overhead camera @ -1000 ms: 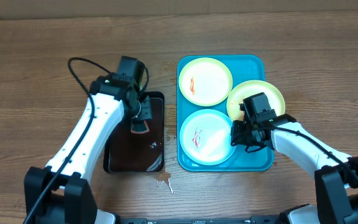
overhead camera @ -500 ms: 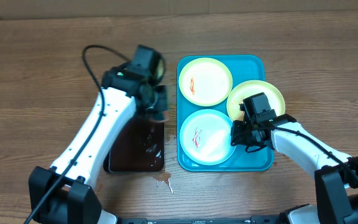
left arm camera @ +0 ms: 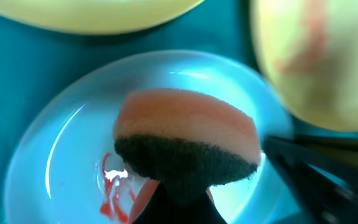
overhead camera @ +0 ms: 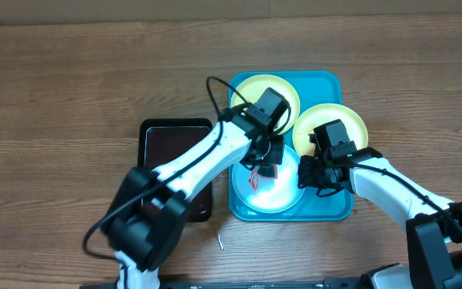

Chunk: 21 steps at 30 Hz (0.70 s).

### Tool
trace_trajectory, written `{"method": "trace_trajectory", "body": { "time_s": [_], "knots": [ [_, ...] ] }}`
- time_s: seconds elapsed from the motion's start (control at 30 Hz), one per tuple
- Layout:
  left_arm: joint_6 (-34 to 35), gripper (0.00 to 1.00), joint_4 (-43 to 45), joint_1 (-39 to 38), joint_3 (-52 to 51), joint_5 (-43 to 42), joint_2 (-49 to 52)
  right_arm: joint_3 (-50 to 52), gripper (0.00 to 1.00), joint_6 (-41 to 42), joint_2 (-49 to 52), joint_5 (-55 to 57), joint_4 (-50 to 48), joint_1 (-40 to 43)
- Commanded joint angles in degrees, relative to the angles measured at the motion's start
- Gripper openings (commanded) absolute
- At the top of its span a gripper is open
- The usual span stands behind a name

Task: Clean dirty plates on tray and stack at the side
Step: 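Carry the sponge with the left gripper onto the white plate, then scrub the white plate with the sponge in the left gripper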

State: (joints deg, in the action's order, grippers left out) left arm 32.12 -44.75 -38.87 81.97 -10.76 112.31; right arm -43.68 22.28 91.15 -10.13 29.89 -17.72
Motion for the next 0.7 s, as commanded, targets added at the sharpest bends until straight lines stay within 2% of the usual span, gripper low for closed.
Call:
{"method": "trace_trajectory", "body": {
  "time_s": [0.0,0.27,0.43,0.57,0.67],
  "knots": [
    [3.91,0.04,-0.74,1.05,0.63,-2.12,2.97,0.44,0.08,0.26,-0.15,2.38,0.39,0.09],
    [3.19,0.04,-4.79,2.95,1.14,9.05,4.26,0.44,0.08,0.26,-0.15,2.38,0.42,0.09],
    [2.36,0.04,-6.69,4.39,1.18,12.59,4.26,0.44,0.08,0.26,-0.15,2.38,0.74,0.09],
    [-0.68,0.04,-6.36,5.11,1.16,6.69,4.33,0.44,0.08,0.26,-0.15,2.38,0.76,0.09],
    [-2.95,0.04,-4.07,4.79,1.05,-3.91,4.63,0.44,0.08,0.26,-0.15,2.38,0.79,0.09]
  ]
}}
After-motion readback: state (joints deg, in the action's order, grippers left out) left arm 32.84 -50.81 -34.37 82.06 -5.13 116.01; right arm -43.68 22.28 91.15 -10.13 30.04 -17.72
